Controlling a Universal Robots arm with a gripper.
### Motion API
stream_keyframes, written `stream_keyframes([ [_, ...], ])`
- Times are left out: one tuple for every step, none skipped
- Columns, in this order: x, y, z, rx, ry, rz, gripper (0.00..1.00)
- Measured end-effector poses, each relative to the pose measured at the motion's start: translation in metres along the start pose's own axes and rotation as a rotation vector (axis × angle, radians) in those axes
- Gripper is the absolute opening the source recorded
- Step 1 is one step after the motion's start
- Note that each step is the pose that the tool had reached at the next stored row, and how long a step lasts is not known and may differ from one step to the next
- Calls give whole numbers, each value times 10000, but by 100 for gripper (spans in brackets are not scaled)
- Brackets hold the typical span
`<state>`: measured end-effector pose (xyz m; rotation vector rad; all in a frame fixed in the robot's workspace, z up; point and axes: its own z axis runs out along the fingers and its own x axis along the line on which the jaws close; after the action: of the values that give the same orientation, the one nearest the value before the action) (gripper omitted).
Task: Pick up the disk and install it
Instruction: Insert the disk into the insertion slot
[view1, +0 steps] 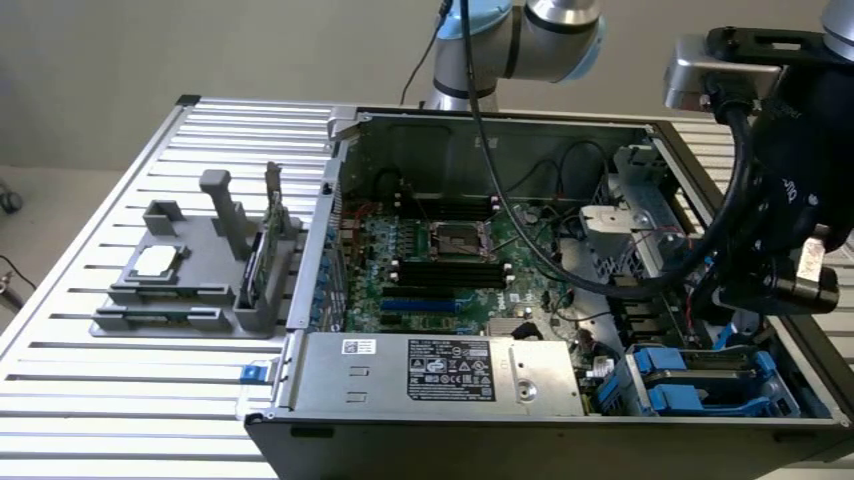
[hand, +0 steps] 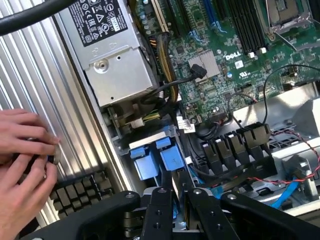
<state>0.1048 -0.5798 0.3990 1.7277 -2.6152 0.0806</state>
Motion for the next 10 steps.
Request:
stream_keyframes([
  [0,0,1,-6,6,170,20],
  [0,0,1,-12,14,354,20],
  [0,0,1,-17,20,517,20],
  [0,0,1,-23,28,684,20],
  [0,0,2,-28,34,848,20],
  [0,0,3,-34,40,1013,20],
  [0,0,3,-39,46,1174,20],
  [0,0,4,-45,53,1346,20],
  [-1,0,5,-51,58,1500,20],
  [-1,1,6,-56,63,1654,20],
])
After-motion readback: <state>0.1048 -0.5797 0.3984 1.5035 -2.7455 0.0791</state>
